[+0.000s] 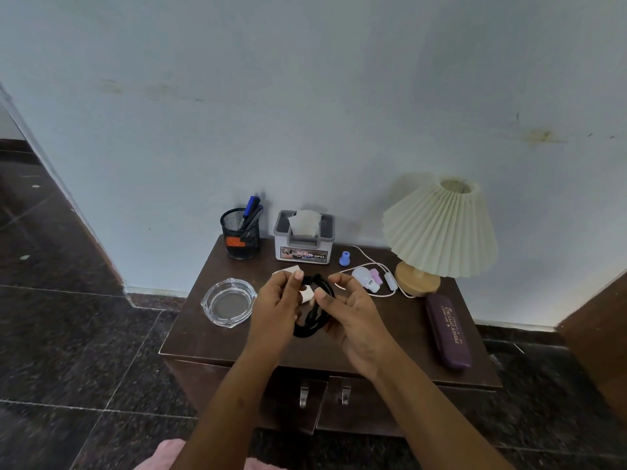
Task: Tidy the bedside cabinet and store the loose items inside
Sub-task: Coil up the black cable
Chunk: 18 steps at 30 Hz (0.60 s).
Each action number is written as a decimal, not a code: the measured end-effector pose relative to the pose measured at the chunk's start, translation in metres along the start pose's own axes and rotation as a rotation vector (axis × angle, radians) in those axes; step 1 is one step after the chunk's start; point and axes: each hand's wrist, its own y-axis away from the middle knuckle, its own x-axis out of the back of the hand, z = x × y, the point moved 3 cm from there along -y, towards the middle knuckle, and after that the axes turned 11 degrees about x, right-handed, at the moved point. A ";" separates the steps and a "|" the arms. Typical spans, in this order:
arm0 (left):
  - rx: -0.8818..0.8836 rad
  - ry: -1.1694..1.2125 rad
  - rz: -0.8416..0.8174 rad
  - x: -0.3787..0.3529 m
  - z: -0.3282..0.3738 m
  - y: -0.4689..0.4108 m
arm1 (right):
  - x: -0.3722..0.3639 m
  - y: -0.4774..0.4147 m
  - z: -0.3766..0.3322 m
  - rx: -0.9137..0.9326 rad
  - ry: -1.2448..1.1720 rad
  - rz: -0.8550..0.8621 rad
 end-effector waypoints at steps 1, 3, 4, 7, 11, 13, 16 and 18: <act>-0.039 -0.059 0.024 -0.002 0.000 0.001 | -0.001 0.001 0.001 0.004 -0.052 0.014; -0.121 -0.203 0.090 -0.004 -0.002 0.005 | -0.004 0.004 0.002 0.010 -0.090 0.003; -0.170 -0.260 0.118 -0.004 -0.003 0.008 | -0.006 0.004 0.001 0.008 -0.095 -0.019; -0.312 -0.335 0.136 -0.006 -0.003 0.014 | -0.008 0.006 0.000 0.006 -0.144 -0.077; -0.285 -0.317 0.141 -0.005 -0.002 0.011 | -0.007 0.006 -0.004 0.045 -0.118 -0.141; -0.167 -0.261 0.152 -0.001 -0.005 0.006 | -0.005 0.006 -0.005 0.096 0.073 -0.213; 0.026 -0.191 0.142 0.000 -0.010 0.001 | -0.002 0.005 -0.006 0.255 0.511 -0.181; 0.137 -0.083 0.039 -0.004 -0.012 0.003 | 0.000 0.003 -0.004 0.309 0.609 -0.087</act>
